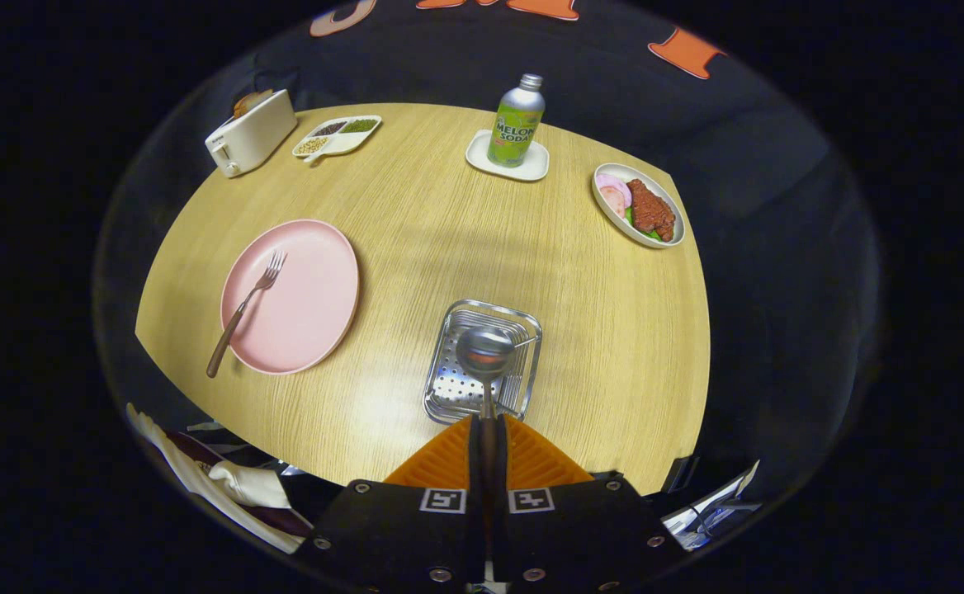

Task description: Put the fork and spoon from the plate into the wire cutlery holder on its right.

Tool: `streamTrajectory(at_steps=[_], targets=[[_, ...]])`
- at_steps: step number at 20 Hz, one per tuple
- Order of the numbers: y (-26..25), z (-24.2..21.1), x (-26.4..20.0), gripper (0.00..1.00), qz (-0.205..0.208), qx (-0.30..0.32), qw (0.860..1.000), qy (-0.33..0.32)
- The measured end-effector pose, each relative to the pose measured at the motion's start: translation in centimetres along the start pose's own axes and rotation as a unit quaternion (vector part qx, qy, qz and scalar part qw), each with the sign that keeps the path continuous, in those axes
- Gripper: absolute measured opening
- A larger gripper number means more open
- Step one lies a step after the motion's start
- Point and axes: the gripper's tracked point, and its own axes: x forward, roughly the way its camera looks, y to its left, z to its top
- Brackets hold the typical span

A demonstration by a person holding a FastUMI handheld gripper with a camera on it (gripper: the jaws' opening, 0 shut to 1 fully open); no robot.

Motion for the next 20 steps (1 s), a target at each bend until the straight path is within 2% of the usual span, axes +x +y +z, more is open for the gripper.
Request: streamTrajectory(at_steps=[9, 13, 15, 16, 19, 20], targets=[[0.4, 0.1, 3.0, 0.04, 0.019, 0.002, 0.997, 0.074], [0.0, 0.6, 3.5, 0.07, 0.016, 0.015, 0.997, 0.073], [-0.2, 1.0, 3.0, 0.12, 0.015, 0.02, 0.998, 0.059], [-0.5, 1.2, 2.7, 0.2, 0.014, 0.024, 0.998, 0.051], [-1.0, 2.5, 1.3, 0.31, 0.008, 0.043, 0.999, 0.012], [-0.9, 3.1, 0.7, 0.45, 0.009, 0.051, 0.999, -0.004]])
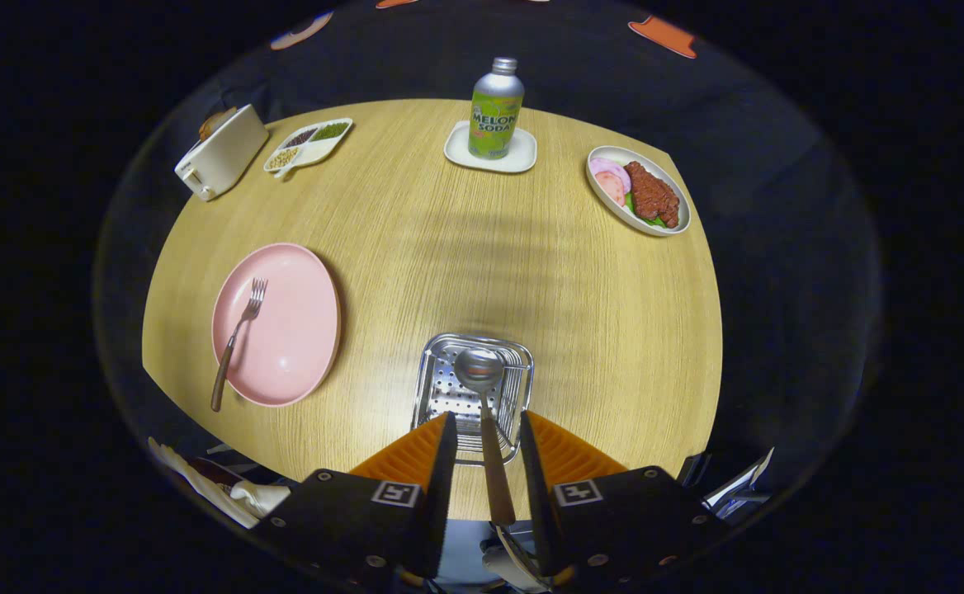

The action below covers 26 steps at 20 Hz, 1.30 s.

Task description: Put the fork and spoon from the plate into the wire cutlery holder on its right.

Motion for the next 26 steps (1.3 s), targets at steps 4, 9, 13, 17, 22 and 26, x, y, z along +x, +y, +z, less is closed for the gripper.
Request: streamTrajectory(at_steps=[4, 9, 13, 17, 22, 26], targets=[[0.9, 2.4, -2.0, 0.98, -0.007, 0.036, 0.997, -0.071], [4.6, 5.7, -4.0, 0.99, -0.004, 0.069, 0.983, -0.171], [8.3, 6.7, -3.5, 0.99, -0.002, 0.062, 0.975, -0.211], [12.7, 7.2, -2.3, 0.99, 0.012, 0.079, 0.969, -0.235], [18.4, 6.3, -0.1, 0.99, 0.028, 0.078, 0.964, -0.254], [21.9, 4.4, 1.7, 0.99, 0.029, 0.062, 0.967, -0.246]])
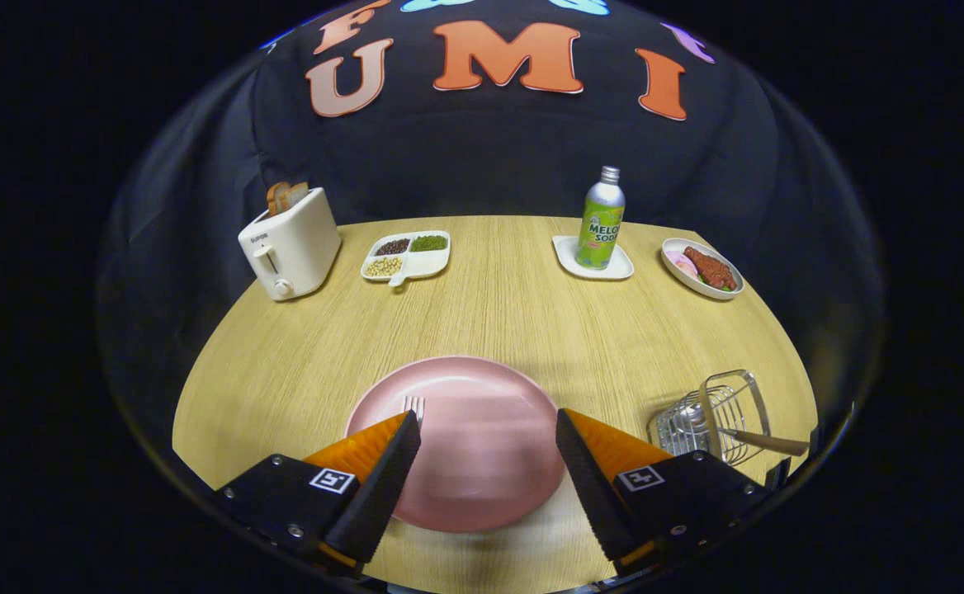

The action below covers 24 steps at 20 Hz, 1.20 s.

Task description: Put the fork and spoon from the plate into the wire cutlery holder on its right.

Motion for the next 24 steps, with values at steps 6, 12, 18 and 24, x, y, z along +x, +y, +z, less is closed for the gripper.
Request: streamTrajectory(at_steps=[6, 12, 18, 24], targets=[[3.8, -3.0, 0.6, 0.99, 0.014, -0.025, 0.999, 0.016], [6.3, -5.5, 1.1, 0.93, 0.03, -0.039, 0.998, 0.041], [6.9, -7.0, 1.9, 0.63, 0.033, -0.03, 0.997, 0.068], [6.7, -7.6, 2.1, 0.24, 0.034, -0.013, 0.996, 0.084]])
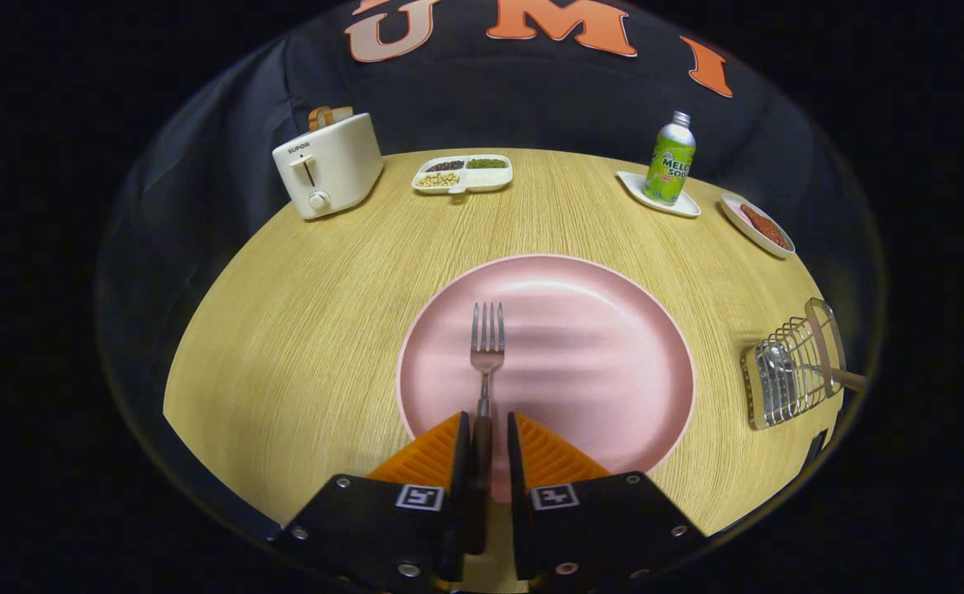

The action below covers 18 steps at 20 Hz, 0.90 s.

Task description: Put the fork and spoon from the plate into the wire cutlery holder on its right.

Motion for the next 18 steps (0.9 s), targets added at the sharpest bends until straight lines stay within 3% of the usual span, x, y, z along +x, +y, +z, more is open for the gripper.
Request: streamTrajectory(at_steps=[2, 13, 18], targets=[[-0.2, 0.4, -0.2, 0.06, 0.003, 0.007, 1.0, -0.006], [-4.1, 1.7, -4.4, 0.05, 0.027, 0.02, 0.999, 0.008], [-8.0, 1.9, -6.4, 0.05, 0.01, 0.015, 1.0, 0.015]])
